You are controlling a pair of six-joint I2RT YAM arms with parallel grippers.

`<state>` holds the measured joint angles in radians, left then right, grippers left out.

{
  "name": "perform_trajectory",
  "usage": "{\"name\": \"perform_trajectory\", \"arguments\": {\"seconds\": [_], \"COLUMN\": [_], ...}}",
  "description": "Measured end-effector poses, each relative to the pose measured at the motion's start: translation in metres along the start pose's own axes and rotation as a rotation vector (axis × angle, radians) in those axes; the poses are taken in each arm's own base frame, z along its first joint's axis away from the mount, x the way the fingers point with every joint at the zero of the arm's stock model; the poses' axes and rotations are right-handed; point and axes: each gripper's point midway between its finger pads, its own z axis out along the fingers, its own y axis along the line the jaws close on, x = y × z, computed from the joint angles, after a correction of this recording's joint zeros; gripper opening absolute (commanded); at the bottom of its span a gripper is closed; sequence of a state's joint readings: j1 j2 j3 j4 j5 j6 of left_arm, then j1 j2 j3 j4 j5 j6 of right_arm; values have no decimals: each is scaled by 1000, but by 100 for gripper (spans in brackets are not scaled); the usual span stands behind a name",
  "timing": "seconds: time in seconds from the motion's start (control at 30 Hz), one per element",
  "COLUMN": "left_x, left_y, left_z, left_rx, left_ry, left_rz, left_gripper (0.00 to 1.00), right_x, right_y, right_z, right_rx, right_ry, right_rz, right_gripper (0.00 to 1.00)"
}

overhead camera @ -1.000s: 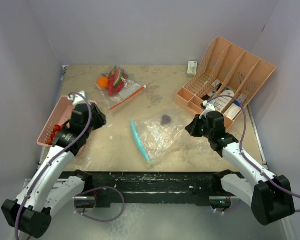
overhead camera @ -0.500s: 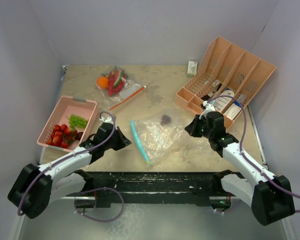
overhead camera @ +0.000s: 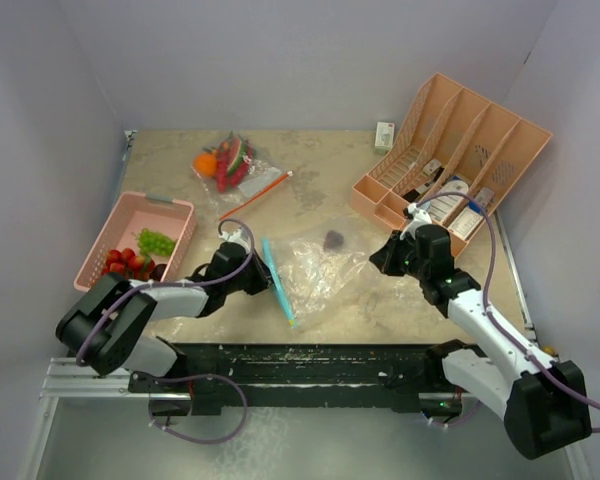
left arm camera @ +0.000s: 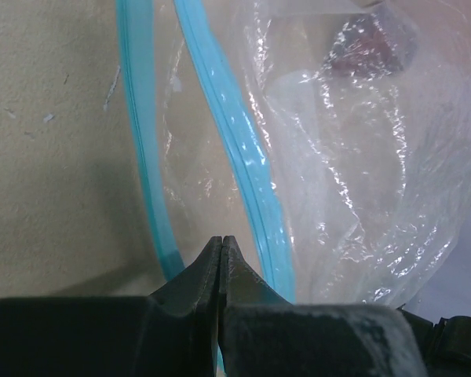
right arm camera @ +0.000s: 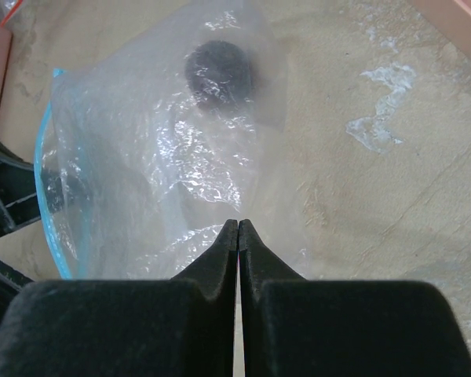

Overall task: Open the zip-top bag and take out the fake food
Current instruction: Pick up the fake fruit from the zipper food storage bag.

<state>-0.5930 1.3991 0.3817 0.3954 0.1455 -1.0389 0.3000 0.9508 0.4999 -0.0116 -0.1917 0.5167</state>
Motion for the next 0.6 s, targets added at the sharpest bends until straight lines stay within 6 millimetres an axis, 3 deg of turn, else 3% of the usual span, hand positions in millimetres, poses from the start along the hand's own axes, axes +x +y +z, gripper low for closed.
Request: {"name": "perform_trajectory", "arguments": {"seconds": [0.2, 0.4, 0.43, 0.53, 0.6], "left_x": [4, -1, -2, -3, 0], "left_y": [-5, -18, -19, -19, -18], "left_z": [15, 24, 25, 29, 31], "left_rx": [38, 73, 77, 79, 77], "left_ry": [8, -6, -9, -10, -5], "left_rz": [-14, -2, -1, 0, 1], "left_gripper": [5, 7, 7, 8, 9], "right_x": [-6, -30, -34, -42, -39], "right_y": [13, 34, 37, 35, 27], "right_z": [-11, -37, -41, -41, -34], "right_rx": [-62, -137, -138, -104, -65], "right_ry": [-38, -137, -144, -149, -127], "right_rz": [2, -59, -69, -73, -53], "right_gripper": [0, 0, 6, 53, 76]}}
